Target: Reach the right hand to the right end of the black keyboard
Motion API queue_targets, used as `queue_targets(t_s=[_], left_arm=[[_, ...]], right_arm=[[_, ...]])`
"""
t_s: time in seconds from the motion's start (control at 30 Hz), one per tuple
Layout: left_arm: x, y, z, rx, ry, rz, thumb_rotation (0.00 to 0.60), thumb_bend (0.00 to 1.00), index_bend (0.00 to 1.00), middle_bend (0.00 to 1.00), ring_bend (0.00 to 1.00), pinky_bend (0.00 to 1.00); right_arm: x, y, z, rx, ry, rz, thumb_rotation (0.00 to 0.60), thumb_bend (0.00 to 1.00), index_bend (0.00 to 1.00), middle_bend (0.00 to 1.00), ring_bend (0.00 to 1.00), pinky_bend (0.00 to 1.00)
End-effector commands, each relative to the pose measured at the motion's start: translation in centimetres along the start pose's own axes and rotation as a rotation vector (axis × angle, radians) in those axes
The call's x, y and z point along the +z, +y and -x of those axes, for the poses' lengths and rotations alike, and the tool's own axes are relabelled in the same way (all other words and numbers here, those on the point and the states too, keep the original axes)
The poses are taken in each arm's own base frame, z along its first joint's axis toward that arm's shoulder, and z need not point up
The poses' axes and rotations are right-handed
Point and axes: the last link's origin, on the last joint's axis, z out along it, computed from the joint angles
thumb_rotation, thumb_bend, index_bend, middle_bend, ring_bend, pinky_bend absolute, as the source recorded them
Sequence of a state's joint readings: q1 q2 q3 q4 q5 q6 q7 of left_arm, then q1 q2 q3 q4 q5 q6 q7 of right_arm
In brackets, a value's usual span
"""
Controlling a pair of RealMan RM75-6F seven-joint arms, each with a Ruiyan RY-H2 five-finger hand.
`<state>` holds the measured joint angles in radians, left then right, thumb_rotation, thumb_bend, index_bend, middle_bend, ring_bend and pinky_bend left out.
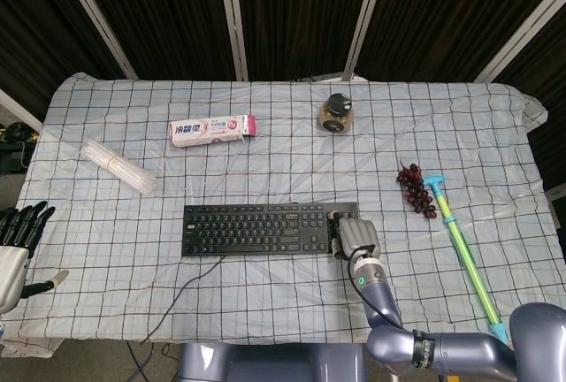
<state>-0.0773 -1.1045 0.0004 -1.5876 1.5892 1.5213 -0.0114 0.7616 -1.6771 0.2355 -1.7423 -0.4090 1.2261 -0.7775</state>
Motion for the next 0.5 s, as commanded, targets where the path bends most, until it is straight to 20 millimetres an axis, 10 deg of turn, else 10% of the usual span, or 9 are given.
queue_targets(t_s=[0.03,0.5], left_arm=[[0.03,-0.06,0.00,-0.002,-0.001,-0.002,0.600,0.08,0.00,0.00,0.00,0.00],[0.05,-0.04,-0.02,-0.002,0.000,-0.003,0.600,0.08,0.00,0.00,0.00,0.00]], right_arm=[[0.10,0.04,0.25,0.000,-0.005,0.005,0.600,0.57,0.18,0.96,0.93,0.84],[-0.08,-0.11,0.65,0.003,-0.016,0.017,0.600,0.57,0.18,0.96,0.93,0.83]])
